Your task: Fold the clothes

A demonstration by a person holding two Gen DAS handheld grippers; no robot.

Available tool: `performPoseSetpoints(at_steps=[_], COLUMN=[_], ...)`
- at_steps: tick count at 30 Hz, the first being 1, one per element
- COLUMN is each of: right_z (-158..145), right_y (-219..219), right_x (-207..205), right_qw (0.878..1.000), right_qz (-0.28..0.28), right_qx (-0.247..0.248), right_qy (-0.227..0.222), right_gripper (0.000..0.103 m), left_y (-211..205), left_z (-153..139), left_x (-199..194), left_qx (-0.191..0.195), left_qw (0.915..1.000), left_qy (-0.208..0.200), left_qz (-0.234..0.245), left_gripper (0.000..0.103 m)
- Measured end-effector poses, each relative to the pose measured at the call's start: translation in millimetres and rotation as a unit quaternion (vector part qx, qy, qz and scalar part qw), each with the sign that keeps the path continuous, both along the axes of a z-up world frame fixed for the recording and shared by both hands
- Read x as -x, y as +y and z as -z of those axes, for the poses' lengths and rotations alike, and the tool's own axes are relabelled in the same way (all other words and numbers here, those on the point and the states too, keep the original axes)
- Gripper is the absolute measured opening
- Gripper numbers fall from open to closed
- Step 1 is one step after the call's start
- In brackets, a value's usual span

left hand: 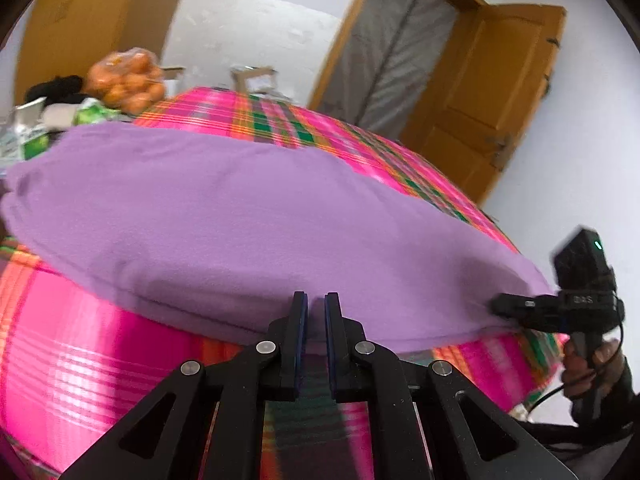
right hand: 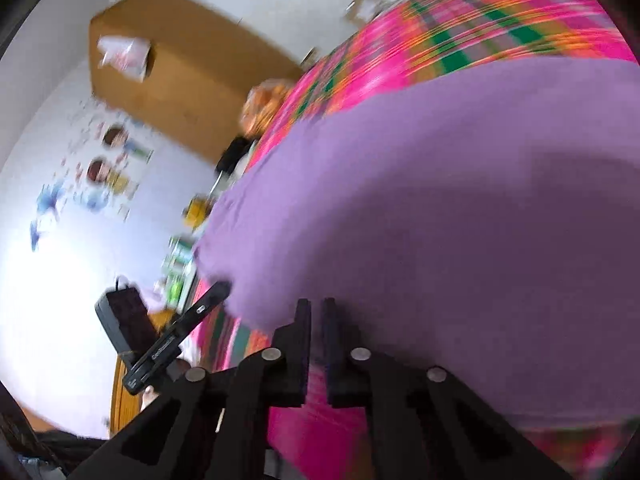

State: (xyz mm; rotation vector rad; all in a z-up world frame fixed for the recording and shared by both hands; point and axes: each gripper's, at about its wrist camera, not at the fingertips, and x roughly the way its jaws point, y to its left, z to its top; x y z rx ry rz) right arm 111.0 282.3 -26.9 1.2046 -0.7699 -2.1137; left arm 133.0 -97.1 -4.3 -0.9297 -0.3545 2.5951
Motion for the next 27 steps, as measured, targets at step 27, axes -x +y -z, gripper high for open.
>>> performPoseSetpoints(at_steps=[27], right_z=[-37], right_y=[-46], right_x=[38], right_qw=[0.975], right_qz=[0.032], right_qx=[-0.195], right_qy=[0.102], right_gripper=[0.021], left_y=[-105], left_z=[-12], left_x=[26], left_qx=[0.048], left_qw=[0.9675], left_qy=[-0.026], left_qz=[-0.247], left_gripper=[0.009])
